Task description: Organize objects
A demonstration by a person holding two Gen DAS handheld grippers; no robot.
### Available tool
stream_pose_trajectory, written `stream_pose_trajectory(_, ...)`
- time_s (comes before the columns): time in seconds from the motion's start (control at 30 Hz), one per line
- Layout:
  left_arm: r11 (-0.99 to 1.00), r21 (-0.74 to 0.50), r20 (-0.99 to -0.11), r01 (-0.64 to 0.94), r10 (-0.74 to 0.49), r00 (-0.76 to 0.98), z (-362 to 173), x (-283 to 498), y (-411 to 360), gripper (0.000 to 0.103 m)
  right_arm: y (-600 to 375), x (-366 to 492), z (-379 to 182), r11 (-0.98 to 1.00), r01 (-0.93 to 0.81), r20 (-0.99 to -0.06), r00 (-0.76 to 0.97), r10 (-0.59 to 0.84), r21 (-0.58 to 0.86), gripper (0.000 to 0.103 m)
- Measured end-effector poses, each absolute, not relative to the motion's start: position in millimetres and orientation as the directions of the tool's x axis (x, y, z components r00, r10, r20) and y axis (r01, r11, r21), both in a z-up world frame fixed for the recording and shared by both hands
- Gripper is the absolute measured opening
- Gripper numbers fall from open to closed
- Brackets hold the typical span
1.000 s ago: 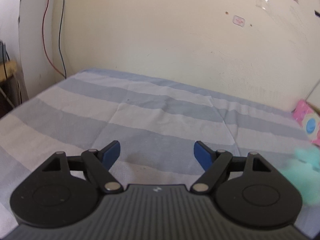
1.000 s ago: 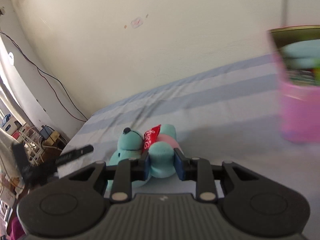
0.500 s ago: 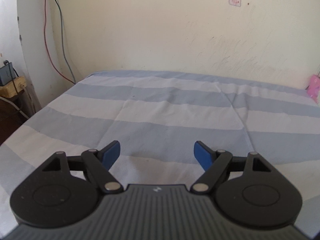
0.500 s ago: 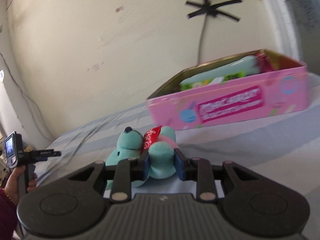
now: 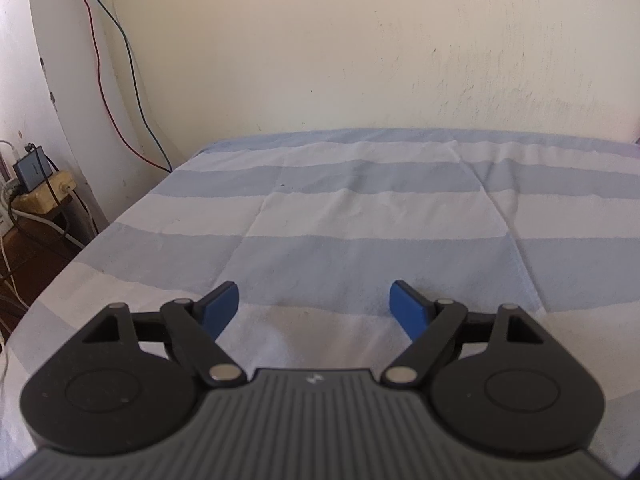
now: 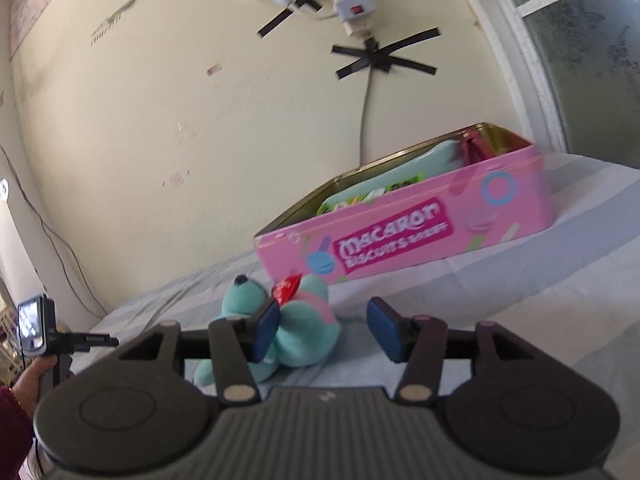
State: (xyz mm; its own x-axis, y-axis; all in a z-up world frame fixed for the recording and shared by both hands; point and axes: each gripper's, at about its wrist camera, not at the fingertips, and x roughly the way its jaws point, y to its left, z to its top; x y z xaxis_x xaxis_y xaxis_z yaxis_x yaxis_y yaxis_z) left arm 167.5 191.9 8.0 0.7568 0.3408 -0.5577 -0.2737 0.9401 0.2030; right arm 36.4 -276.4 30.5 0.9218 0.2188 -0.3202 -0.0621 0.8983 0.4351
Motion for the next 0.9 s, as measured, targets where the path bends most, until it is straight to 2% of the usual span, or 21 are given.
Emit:
stream_pose_trajectory(0.13, 0.925, 0.237, -0.549, -0.298, 0.381, 0.744, 8.7, 162.9, 181.5, 0.087, -287.7, 32.2, 26.5, 0.889, -0.056, -0.321, 0.921, 0.222, 0.454, 0.053)
stream_pose_trajectory(0.23, 0.941, 0.186, -0.564, -0.284, 0.339, 0.753, 10.2, 149.7, 169.5, 0.087, -292.0, 30.7, 23.4, 0.886, -0.055, -0.327, 0.918, 0.226, 0.460, 0.054)
stream_pose_trajectory(0.37, 0.983, 0.067, -0.602, -0.169, 0.175, 0.779, 11.0, 126.1, 139.8, 0.087, -293.9, 30.6, 21.3, 0.884, -0.052, -0.333, 0.915, 0.228, 0.465, 0.058)
stream_pose_trajectory(0.5, 1.000, 0.005, -0.603, -0.009, 0.011, 0.798, 17.0, 104.3, 93.1, 0.091, -294.5, 33.1, 20.0, 0.881, -0.052, -0.334, 0.914, 0.232, 0.470, 0.061)
stream_pose_trajectory(0.9, 0.923, -0.062, -0.575, 0.379, -0.343, 0.743, 44.5, 56.5, -49.5, 0.091, -288.3, 25.5, 25.6, 0.891, -0.082, -0.334, 0.909, 0.251, 0.446, 0.064)
